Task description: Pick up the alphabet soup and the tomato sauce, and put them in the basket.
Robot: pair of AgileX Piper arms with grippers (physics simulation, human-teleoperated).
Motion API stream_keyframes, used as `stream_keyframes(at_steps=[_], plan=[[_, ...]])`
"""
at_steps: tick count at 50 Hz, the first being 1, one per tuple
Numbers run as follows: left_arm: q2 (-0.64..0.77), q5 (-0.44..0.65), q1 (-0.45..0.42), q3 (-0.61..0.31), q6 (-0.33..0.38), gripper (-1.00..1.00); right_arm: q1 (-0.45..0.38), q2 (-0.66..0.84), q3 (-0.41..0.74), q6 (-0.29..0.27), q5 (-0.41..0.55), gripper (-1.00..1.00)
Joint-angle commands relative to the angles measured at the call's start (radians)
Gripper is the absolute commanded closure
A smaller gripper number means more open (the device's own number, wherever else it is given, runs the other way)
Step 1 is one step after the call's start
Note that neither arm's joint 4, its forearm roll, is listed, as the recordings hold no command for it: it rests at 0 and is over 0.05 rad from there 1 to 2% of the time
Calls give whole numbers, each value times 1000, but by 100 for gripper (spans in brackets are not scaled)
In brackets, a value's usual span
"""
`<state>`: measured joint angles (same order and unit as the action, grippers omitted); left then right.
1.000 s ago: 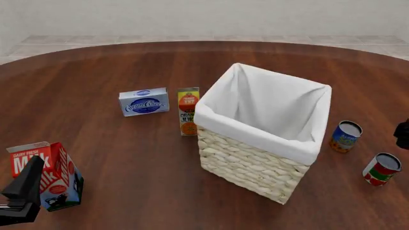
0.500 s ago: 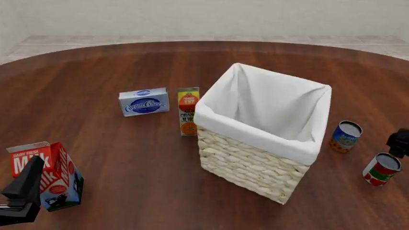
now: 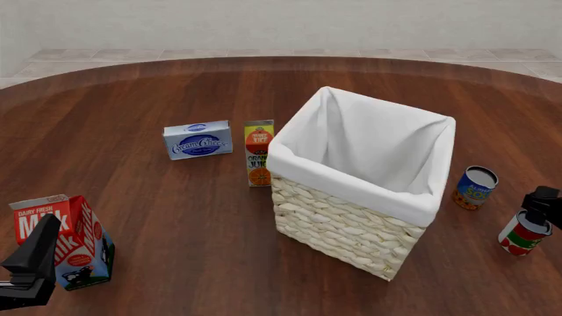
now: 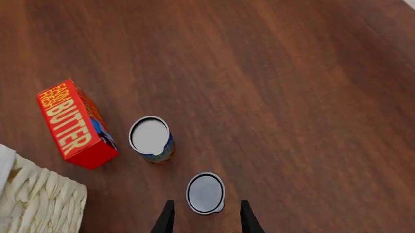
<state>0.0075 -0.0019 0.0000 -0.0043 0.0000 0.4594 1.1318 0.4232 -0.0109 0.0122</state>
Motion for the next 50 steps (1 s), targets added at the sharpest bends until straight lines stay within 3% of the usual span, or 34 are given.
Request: stream_keyframes(at_steps=[1, 50], plan=[[0, 0, 0, 0, 0, -100, 0, 27, 21, -14, 20, -100], [0, 0, 0, 0, 0, -100, 5, 202, 45, -20, -62, -100]])
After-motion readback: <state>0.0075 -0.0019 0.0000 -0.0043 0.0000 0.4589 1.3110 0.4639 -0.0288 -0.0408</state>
